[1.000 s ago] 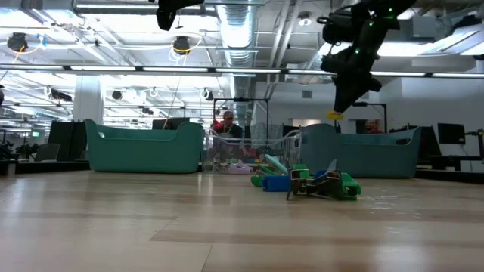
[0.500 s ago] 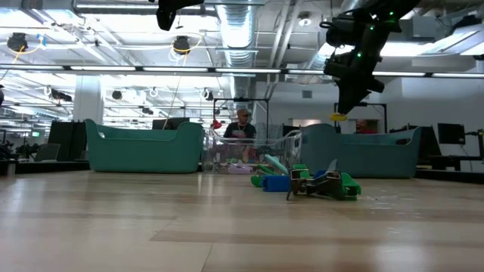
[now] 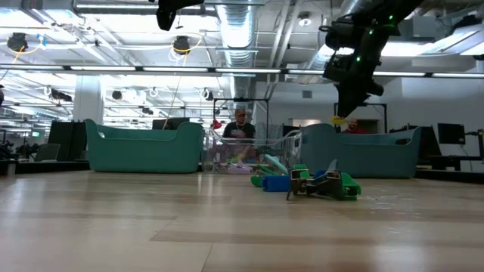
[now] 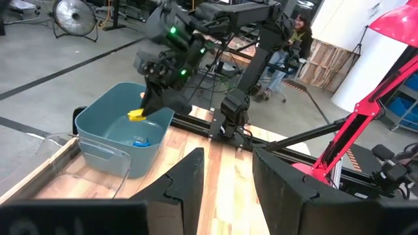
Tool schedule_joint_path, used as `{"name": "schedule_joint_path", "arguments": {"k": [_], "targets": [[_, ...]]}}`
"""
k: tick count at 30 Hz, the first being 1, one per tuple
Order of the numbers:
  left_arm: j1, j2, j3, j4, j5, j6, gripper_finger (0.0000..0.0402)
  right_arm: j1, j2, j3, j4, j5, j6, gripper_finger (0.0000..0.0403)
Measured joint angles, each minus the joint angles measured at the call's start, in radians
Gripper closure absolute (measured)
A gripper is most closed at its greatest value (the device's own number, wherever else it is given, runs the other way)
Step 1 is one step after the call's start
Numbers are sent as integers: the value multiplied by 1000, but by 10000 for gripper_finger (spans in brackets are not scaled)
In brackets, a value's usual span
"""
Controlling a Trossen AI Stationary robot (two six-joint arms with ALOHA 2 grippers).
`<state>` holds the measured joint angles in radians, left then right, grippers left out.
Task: Pick and place Stapler, Stapler remover, tape
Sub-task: Put the yellow stapler into the dark blue bin
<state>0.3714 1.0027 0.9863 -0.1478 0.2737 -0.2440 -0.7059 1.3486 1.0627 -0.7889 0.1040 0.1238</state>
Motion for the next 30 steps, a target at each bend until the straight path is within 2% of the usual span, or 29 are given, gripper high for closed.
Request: {"name": "schedule_joint_path", "arguments": {"k": [12,24,30], "targets": [[0,0,0,0,0,0,280,5,141,-6,148,32,1,333],[0,0,0,0,0,0,280,-2,211,-6,175,32,4,333],[0,0,0,0,0,0,280,-3,210,-6,183,32,8,298]]}}
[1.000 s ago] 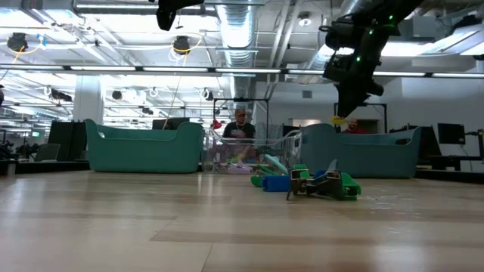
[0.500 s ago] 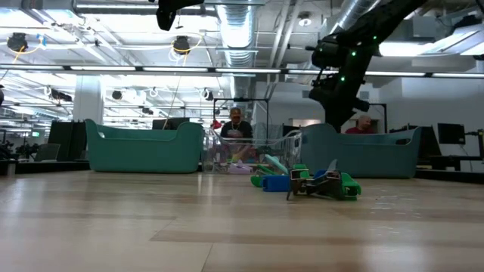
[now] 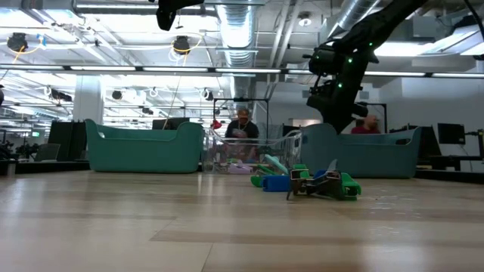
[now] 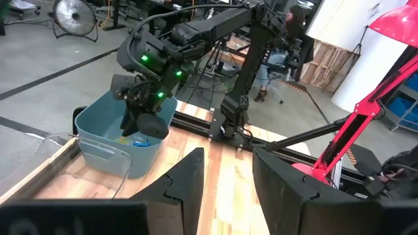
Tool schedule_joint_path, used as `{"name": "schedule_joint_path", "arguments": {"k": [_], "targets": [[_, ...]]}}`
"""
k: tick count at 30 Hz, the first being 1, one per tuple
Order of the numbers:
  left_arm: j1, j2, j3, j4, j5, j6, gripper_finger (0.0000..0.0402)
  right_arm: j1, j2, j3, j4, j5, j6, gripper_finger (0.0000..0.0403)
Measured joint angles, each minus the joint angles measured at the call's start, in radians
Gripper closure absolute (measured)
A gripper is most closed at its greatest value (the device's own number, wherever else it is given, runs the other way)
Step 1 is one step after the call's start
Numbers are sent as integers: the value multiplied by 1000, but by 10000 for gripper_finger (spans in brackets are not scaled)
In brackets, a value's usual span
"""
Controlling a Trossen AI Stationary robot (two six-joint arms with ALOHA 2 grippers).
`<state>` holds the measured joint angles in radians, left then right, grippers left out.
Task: Pick and place Stapler, Stapler remover, tape
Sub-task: Put the yellow stapler into the dark blue bin, then put the light blue staple remover into the transparent bin
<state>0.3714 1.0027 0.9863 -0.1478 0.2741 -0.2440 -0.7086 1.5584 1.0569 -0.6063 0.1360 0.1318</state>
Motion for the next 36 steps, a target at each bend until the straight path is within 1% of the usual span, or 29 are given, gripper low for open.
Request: {"name": "schedule_joint_path", "arguments": {"k": [8,13,17,24,29,32,36], "targets": [[0,0,0,0,0,0,280,2,-2,0,-13,-2,-5,213],[0,0,0,0,0,0,280,30,-17,24,-30,-4,-23,187],[0,0,0,0,0,0,280,69,-73,52,-32,-3,-50,185],[0,0,0,0,0,0,280,143,-218,63,-47,-3,-63,201],[0,0,0,0,0,0,280,210,-275,63,-89,-11,-64,211],[0,0,0,0,0,0,280,258,-290,63,-105,-63,-64,213],[0,0,0,0,0,0,280,336,-298,63,-105,-184,-63,213]]}}
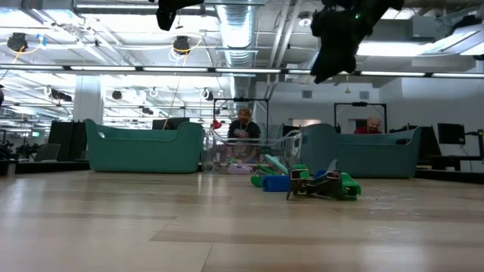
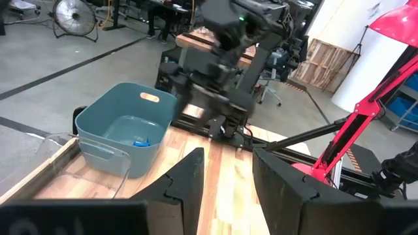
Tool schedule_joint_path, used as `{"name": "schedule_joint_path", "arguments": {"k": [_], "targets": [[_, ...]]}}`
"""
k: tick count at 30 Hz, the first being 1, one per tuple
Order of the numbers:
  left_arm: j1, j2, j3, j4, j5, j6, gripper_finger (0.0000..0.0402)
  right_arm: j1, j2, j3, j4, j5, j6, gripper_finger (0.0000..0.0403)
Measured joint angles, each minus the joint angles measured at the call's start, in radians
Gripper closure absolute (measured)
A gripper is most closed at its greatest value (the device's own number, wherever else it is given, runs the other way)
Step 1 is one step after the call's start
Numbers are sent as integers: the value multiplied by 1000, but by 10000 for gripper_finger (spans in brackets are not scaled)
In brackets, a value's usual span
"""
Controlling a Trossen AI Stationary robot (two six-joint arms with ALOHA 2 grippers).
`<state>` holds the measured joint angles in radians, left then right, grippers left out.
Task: Pick and place Stapler, Stapler remover, tape
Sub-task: Put the light blue staple remover into the transparent bin
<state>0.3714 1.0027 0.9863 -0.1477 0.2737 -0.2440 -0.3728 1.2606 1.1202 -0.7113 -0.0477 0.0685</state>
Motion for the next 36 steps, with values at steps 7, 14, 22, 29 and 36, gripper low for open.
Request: {"name": "schedule_joint_path", "arguments": {"k": [7,14,22,29,36], "targets": [[0,0,0,0,0,0,280,124,4,0,0,-87,8,214],[0,0,0,0,76,11,280,205,4,0,17,-86,9,219],[-24,0,0,-2,139,29,281,223,6,0,17,-85,11,220],[-82,0,0,-12,130,17,305,222,97,0,55,-82,10,216],[-131,-3,1,-15,99,-34,332,222,221,0,161,-85,-53,207]]}}
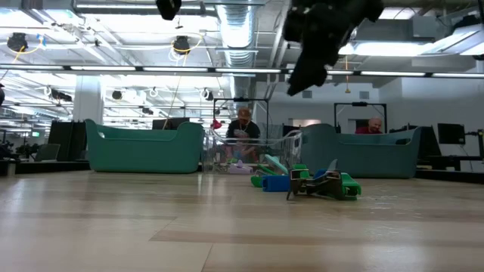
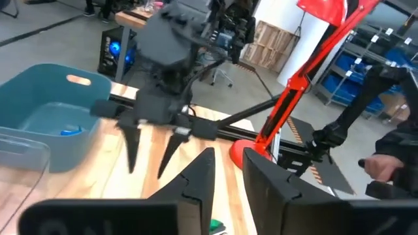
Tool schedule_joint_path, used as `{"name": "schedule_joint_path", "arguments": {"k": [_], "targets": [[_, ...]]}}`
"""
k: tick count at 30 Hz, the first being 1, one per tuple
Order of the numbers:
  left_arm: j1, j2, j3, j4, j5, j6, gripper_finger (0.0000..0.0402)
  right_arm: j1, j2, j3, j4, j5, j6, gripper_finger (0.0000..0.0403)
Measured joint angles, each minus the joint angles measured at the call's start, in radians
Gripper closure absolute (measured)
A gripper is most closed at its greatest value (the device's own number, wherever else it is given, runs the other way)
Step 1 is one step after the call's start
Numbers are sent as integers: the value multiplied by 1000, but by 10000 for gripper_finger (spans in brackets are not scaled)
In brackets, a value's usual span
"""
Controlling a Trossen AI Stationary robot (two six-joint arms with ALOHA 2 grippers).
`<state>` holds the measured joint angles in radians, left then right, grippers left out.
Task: Pick and place Stapler, Stapler remover, tape
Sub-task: Put the light blue staple remover into the transparent bin
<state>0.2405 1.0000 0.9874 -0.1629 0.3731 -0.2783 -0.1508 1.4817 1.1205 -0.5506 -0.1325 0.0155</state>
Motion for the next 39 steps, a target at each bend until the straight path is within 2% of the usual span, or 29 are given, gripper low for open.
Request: {"name": "schedule_joint_path", "arguments": {"k": [5,10,14,18,26,39], "targets": [[-62,0,0,-33,-108,86,353,-24,59,-1,13,-16,-37,207],[-91,0,0,-39,-226,209,370,-73,108,-1,16,-158,-84,209],[-91,0,0,-39,-309,229,378,-98,148,-1,14,-232,-123,208],[-92,0,0,-39,-316,228,380,-109,187,-1,20,-262,-139,207],[-92,0,0,-37,-313,194,379,-104,255,-1,102,-263,-164,219],[-92,0,-1,-37,-313,192,380,-85,340,-1,127,-260,-165,241]]}}
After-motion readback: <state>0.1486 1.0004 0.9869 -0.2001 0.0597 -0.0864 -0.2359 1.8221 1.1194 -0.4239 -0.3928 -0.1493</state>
